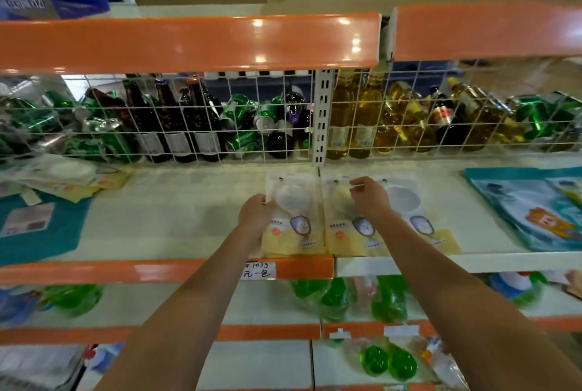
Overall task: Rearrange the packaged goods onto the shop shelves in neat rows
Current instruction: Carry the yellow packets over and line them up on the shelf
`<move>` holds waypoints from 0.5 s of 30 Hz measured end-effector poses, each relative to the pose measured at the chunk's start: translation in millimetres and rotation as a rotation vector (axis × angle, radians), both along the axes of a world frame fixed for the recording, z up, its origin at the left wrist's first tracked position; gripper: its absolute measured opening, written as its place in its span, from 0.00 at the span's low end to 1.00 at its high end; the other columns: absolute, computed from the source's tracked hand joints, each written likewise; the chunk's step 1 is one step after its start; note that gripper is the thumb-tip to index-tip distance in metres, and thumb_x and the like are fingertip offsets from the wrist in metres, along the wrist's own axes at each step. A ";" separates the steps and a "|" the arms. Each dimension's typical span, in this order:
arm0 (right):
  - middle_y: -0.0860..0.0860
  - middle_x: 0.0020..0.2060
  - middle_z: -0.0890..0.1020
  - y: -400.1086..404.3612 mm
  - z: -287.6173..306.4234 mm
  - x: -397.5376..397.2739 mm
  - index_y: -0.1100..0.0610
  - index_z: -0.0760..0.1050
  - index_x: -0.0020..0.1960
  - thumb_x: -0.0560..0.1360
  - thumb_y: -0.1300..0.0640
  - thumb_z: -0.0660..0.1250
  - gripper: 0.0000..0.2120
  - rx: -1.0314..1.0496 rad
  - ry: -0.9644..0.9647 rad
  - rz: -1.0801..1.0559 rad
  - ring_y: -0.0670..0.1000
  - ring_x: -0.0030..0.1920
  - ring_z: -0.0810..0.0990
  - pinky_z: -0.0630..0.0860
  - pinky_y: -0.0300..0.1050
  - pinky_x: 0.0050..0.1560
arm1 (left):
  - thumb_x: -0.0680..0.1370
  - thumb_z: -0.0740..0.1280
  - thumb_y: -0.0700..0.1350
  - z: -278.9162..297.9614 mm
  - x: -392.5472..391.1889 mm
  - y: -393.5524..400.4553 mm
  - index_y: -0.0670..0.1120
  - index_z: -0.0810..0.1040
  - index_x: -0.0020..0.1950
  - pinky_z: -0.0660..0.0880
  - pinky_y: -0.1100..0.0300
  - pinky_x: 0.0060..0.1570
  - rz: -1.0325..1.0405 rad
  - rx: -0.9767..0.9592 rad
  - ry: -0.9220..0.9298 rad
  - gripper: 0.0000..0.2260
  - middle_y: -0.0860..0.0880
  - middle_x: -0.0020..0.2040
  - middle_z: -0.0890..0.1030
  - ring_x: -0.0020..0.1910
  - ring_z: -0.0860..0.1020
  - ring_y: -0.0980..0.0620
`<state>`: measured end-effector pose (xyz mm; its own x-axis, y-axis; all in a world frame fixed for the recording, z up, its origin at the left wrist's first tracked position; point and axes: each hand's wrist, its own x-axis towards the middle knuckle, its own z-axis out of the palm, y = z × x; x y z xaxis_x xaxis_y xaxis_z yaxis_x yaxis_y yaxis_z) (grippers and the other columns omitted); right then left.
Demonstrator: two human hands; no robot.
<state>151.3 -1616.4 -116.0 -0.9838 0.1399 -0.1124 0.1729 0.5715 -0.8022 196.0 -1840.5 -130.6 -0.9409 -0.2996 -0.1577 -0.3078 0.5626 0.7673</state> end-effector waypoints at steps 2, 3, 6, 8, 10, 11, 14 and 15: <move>0.55 0.58 0.79 -1.0 -0.8 0.7 0.55 0.72 0.65 0.78 0.62 0.56 0.17 0.079 0.023 0.031 0.54 0.50 0.77 0.68 0.40 0.45 | 0.80 0.59 0.48 -1.7 1.8 -1.2 0.45 0.69 0.39 0.63 0.58 0.33 -0.043 -0.182 -0.007 0.11 0.47 0.38 0.73 0.36 0.71 0.48; 0.55 0.59 0.78 -1.9 0.0 2.2 0.55 0.71 0.65 0.78 0.62 0.56 0.17 0.106 0.035 0.042 0.54 0.53 0.77 0.68 0.39 0.46 | 0.80 0.58 0.49 -2.2 2.4 -1.6 0.44 0.70 0.43 0.64 0.57 0.35 -0.065 -0.261 -0.017 0.11 0.46 0.40 0.74 0.38 0.72 0.47; 0.53 0.61 0.78 -3.8 -1.2 3.6 0.55 0.71 0.66 0.78 0.62 0.58 0.17 0.171 0.070 0.079 0.54 0.59 0.76 0.69 0.40 0.50 | 0.81 0.57 0.53 -4.5 2.5 -1.9 0.42 0.71 0.56 0.69 0.55 0.43 -0.129 -0.468 -0.043 0.15 0.44 0.51 0.77 0.51 0.76 0.44; 0.52 0.62 0.77 -5.7 -0.5 4.7 0.55 0.71 0.66 0.77 0.61 0.59 0.18 0.219 0.074 0.096 0.54 0.60 0.75 0.72 0.44 0.55 | 0.81 0.57 0.54 -5.0 2.3 -1.8 0.42 0.70 0.58 0.72 0.53 0.48 -0.155 -0.567 -0.038 0.16 0.43 0.56 0.76 0.55 0.74 0.44; 0.53 0.63 0.76 -7.4 -1.0 6.2 0.54 0.70 0.67 0.77 0.61 0.60 0.18 0.274 0.074 0.113 0.54 0.61 0.75 0.73 0.47 0.58 | 0.81 0.56 0.54 -6.2 1.4 -1.1 0.42 0.69 0.61 0.72 0.52 0.52 -0.171 -0.665 -0.034 0.17 0.43 0.59 0.74 0.59 0.72 0.44; 0.53 0.63 0.76 -8.1 -1.2 7.9 0.54 0.70 0.67 0.77 0.60 0.60 0.19 0.303 0.074 0.128 0.54 0.62 0.74 0.73 0.48 0.59 | 0.81 0.55 0.54 -7.2 1.1 -0.4 0.42 0.67 0.62 0.72 0.52 0.54 -0.174 -0.705 -0.035 0.18 0.43 0.61 0.72 0.60 0.71 0.44; 0.53 0.64 0.75 -10.1 -3.9 13.1 0.53 0.69 0.68 0.77 0.59 0.59 0.19 0.416 0.090 0.174 0.54 0.63 0.72 0.71 0.48 0.60 | 0.82 0.54 0.54 -9.7 2.5 3.2 0.42 0.65 0.65 0.72 0.52 0.54 -0.164 -0.757 -0.035 0.19 0.42 0.62 0.71 0.61 0.70 0.45; 0.52 0.64 0.75 -11.0 -4.0 15.2 0.53 0.69 0.68 0.77 0.58 0.59 0.19 0.458 0.095 0.187 0.54 0.63 0.72 0.70 0.47 0.59 | 0.82 0.53 0.53 -9.7 2.9 4.3 0.41 0.64 0.66 0.72 0.52 0.54 -0.160 -0.747 -0.038 0.19 0.42 0.62 0.71 0.62 0.70 0.45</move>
